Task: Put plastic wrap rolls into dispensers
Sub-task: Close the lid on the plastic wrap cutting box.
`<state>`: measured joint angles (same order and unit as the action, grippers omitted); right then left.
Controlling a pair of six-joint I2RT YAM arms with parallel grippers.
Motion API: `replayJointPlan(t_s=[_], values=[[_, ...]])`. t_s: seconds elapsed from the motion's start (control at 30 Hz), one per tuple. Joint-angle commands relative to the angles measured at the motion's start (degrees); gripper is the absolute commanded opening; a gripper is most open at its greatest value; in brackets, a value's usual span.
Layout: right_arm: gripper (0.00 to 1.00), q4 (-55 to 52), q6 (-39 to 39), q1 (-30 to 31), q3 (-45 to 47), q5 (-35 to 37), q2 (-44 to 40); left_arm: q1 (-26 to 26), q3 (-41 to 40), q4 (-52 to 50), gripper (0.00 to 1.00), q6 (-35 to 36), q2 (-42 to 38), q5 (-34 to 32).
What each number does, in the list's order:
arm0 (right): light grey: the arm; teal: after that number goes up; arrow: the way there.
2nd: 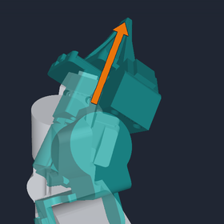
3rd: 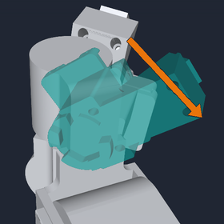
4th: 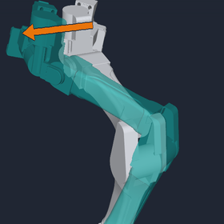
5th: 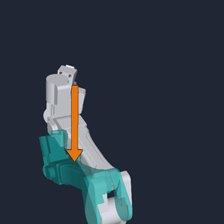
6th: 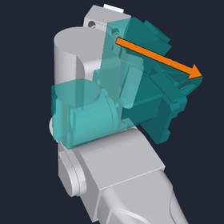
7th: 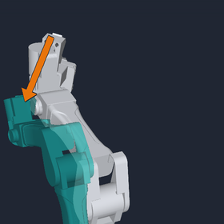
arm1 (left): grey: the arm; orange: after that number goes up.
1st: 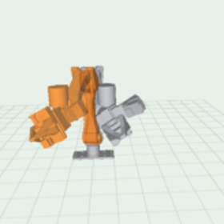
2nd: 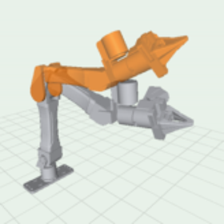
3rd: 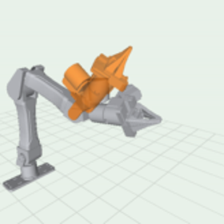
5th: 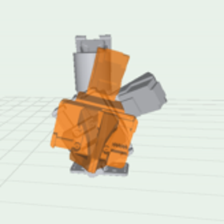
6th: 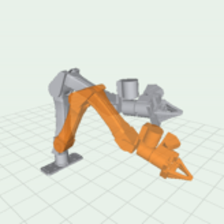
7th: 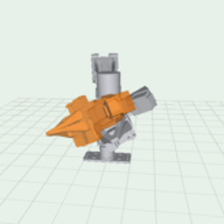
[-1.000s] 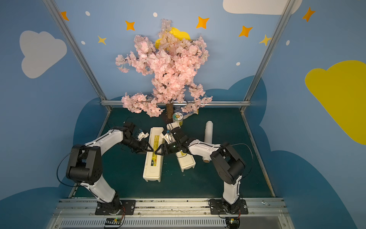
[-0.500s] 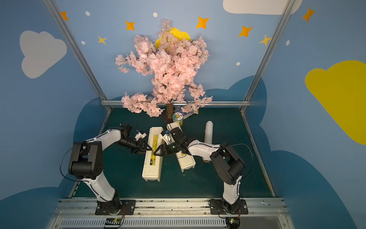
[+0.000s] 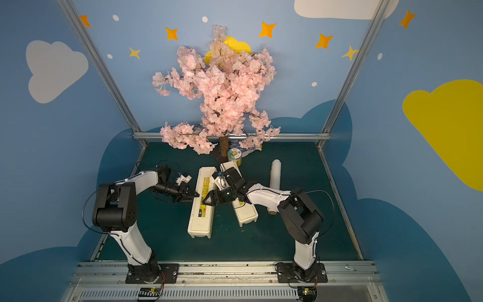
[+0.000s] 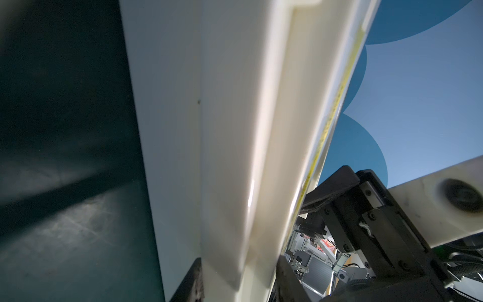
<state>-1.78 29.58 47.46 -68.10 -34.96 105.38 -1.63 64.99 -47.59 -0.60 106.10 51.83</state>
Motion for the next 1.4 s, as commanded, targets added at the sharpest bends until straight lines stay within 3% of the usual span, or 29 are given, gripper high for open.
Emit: replayJointPlan(t_s=[0.0,0.37,0.77,0.93,1.07,1.37], values=[[0.75,-1.46,-0.38,0.17,-2.3,1.36,-0.38,0.23,-0.52,2.59,0.36,-0.76,2.61,-9.05],[0.75,-7.4,-0.32,0.53,-7.4,4.97,3.43,1.9,-0.2,1.88,0.32,-1.11,5.01,-10.55],[0.74,-1.15,0.12,1.32,-7.79,-1.53,4.77,6.27,-0.77,4.19,0.31,0.32,-1.73,-2.01],[0.74,1.56,0.61,1.14,-6.26,-2.54,3.85,7.57,-1.07,3.38,0.41,-0.16,-2.72,-4.47],[0.73,5.22,1.09,1.17,-5.06,-4.41,2.63,7.57,-1.28,3.29,0.34,-1.09,-3.95,-3.29],[0.72,6.67,0.48,1.49,-6.24,-6.61,0.27,7.52,-1.27,2.68,0.29,-4.87,-5.28,1.89]])
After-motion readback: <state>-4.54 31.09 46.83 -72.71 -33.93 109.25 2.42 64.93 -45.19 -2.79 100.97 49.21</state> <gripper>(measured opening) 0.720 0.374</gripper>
